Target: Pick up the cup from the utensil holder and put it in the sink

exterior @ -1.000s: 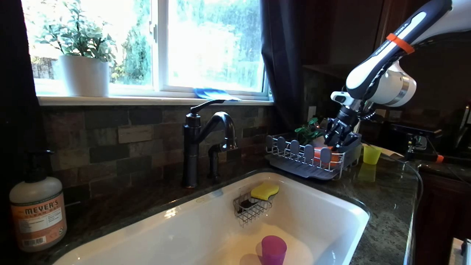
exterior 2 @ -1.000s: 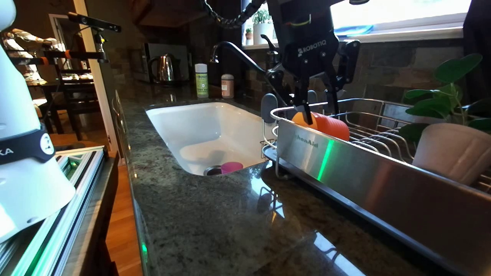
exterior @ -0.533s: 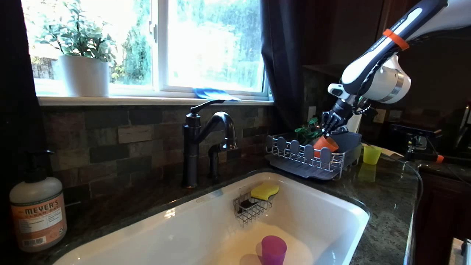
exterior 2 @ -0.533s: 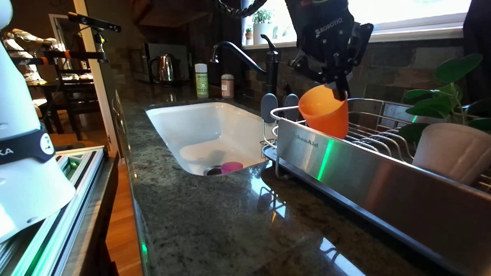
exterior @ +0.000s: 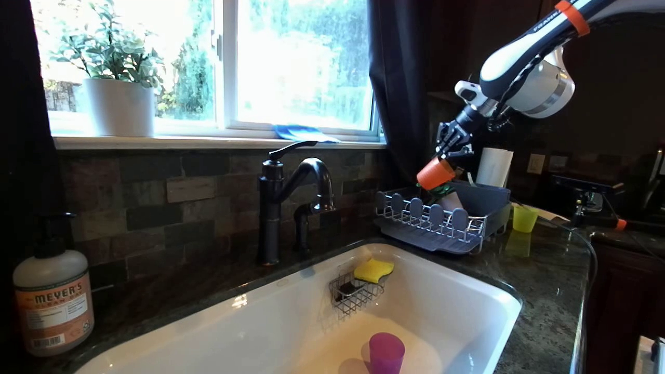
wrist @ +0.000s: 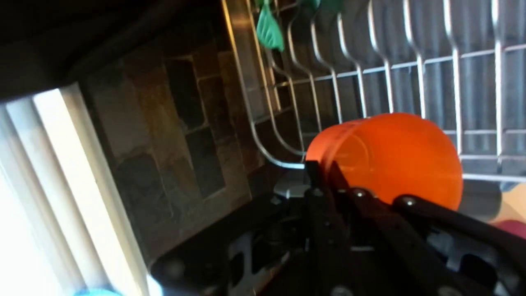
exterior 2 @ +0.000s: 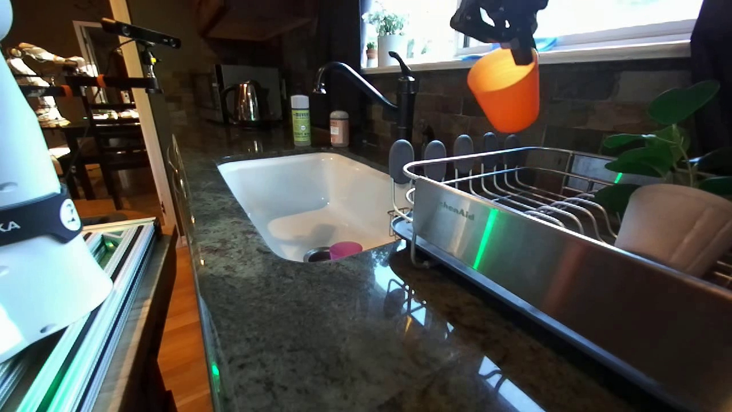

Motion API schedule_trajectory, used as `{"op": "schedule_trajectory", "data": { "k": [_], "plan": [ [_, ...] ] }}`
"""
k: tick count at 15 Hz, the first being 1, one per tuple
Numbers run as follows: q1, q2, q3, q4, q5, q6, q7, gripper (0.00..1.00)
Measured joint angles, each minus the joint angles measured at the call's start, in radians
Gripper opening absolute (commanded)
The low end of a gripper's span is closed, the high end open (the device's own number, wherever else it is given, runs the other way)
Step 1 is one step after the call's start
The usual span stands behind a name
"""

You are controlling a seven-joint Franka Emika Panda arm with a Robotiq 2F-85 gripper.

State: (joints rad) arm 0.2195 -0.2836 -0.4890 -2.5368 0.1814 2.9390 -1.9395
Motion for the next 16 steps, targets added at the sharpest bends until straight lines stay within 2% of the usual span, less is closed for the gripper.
{"op": "schedule_trajectory", "data": {
  "k": [2,6,10,12,13,16],
  "plan": [
    [0.069,-0.045,0.014,0.000,0.010,-0.040,-0.019,0.01],
    [0.267,-0.058,0.008,-0.017,0.118,-0.132,-0.050,0.01],
    [0.434,-0.011,-0.079,-0.065,0.288,-0.240,-0.159,0.01],
    [0.465,0.024,-0.129,-0.092,0.333,-0.317,-0.204,0.01],
    [0.468,0.045,-0.153,-0.101,0.344,-0.353,-0.217,0.04],
    [0.462,0.090,-0.218,-0.106,0.353,-0.420,-0.249,0.04]
  ]
}}
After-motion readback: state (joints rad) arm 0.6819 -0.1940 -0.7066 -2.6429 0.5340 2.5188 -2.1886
